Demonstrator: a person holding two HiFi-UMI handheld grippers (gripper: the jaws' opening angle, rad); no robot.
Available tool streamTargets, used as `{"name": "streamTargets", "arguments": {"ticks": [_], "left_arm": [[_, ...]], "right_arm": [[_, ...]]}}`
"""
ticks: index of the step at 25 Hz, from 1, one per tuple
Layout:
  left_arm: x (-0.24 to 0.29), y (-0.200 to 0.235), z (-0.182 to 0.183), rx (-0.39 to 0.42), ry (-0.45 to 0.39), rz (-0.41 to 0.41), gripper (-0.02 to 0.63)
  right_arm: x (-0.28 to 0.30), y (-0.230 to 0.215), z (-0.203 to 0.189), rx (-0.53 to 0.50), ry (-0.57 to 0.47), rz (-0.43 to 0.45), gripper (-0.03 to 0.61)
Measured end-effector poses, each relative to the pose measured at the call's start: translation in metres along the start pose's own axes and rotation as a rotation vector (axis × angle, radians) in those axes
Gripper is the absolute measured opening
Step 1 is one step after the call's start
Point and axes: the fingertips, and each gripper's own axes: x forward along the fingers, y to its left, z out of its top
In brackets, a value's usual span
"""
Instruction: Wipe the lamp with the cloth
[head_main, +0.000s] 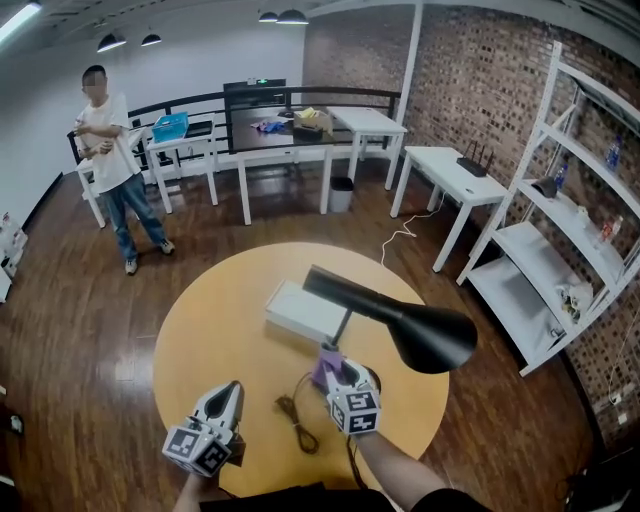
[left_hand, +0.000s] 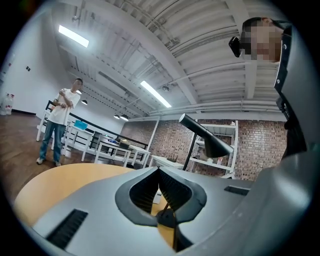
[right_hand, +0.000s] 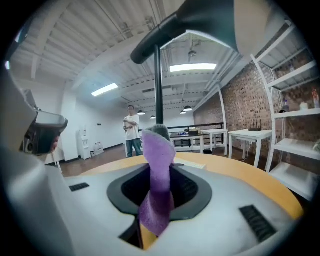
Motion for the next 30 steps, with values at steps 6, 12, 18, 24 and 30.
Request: {"name": "streamTargets", "arguments": {"ticks": [6, 12, 18, 24, 30], "left_arm": [[-0.003, 0.006, -0.011, -0.018, 0.028, 0.012, 0.002], [0.001, 0.009, -0.014, -0.044, 0.051, 0.020, 0.002], [-0.001, 0.012, -0.032, -0.025, 0.104, 0.030, 0.002], [0.011, 0.007, -0.034, -0.053, 0.102, 0.005, 0.002], [0.018, -0.007, -0.046, -0.049, 0.131, -0.047, 0.002]], "right_arm": [[0.015, 0.000, -0.049, -0.061, 0.137, 0.016, 0.101], [0.028, -0.003, -0.105, -0.096, 0.335, 0.013, 0.101], [0.023, 0.010, -0.160, -0.280, 0.587, 0.062, 0.101], [0.008, 0.007, -0.162, -0.380, 0.654, 0.088, 0.100], [-0.028, -0.013, -0.177, -0.357, 0.655, 0.092, 0.100]]}}
